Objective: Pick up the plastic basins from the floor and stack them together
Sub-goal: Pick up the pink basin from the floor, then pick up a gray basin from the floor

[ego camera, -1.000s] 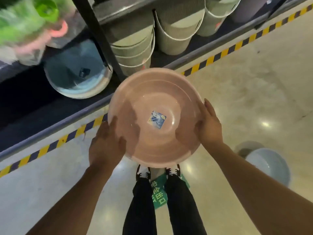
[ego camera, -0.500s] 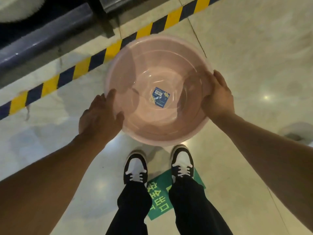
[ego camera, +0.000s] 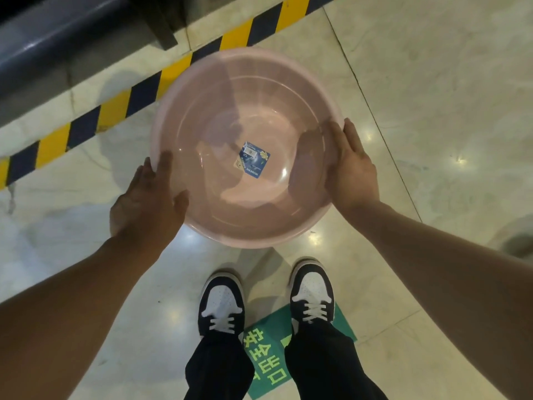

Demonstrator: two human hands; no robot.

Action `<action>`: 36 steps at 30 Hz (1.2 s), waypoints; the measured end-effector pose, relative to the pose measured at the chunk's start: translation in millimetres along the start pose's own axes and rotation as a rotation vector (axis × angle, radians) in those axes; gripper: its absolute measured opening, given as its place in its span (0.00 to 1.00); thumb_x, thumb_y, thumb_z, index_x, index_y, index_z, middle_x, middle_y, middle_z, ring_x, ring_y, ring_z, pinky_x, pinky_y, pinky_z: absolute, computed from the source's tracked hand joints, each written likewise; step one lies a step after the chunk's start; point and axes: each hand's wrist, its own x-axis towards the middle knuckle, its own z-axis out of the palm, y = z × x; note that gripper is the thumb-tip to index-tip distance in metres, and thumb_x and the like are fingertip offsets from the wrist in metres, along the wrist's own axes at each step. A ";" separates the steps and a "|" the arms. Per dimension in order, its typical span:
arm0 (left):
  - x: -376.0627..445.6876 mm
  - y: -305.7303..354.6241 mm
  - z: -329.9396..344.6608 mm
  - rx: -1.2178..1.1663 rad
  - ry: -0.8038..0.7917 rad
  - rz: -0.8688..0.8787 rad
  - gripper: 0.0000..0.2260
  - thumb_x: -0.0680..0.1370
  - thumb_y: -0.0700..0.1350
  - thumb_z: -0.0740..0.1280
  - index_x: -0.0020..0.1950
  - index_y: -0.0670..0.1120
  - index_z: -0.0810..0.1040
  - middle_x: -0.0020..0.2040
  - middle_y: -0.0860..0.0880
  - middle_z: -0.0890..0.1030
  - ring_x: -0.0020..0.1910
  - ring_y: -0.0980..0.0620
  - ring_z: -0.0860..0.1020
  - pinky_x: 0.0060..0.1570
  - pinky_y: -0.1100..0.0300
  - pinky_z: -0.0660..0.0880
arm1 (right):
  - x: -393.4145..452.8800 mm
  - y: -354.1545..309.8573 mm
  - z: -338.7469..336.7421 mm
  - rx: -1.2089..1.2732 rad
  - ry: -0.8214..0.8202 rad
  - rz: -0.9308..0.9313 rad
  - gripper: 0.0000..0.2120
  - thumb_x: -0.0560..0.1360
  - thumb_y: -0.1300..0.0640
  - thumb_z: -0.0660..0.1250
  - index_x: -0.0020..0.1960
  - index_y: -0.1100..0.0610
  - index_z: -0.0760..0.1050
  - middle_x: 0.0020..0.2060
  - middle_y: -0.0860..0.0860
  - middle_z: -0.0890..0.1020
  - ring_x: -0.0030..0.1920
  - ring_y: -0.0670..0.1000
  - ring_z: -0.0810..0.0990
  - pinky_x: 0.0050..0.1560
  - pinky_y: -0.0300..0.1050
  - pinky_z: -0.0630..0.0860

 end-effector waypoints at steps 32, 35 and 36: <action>-411.1 375.8 -651.6 0.235 0.487 1.078 0.28 0.74 0.59 0.66 0.69 0.46 0.75 0.64 0.42 0.78 0.63 0.40 0.75 0.58 0.43 0.72 | -537.7 1.4 -711.5 -0.330 0.665 0.564 0.30 0.77 0.37 0.56 0.75 0.49 0.63 0.74 0.53 0.67 0.71 0.60 0.67 0.62 0.57 0.68; -469.5 420.4 -659.5 0.235 0.490 1.226 0.30 0.74 0.59 0.68 0.72 0.45 0.73 0.69 0.40 0.75 0.67 0.38 0.72 0.63 0.41 0.70 | -638.2 17.0 -719.6 -0.324 0.733 0.752 0.30 0.76 0.37 0.57 0.74 0.49 0.63 0.72 0.53 0.69 0.69 0.61 0.69 0.59 0.56 0.70; -489.6 435.7 -658.0 0.240 0.493 1.287 0.30 0.74 0.59 0.68 0.72 0.45 0.73 0.69 0.40 0.75 0.68 0.38 0.72 0.64 0.41 0.69 | -670.5 22.4 -717.6 -0.321 0.749 0.819 0.30 0.76 0.37 0.57 0.74 0.49 0.62 0.72 0.53 0.69 0.68 0.61 0.69 0.59 0.57 0.70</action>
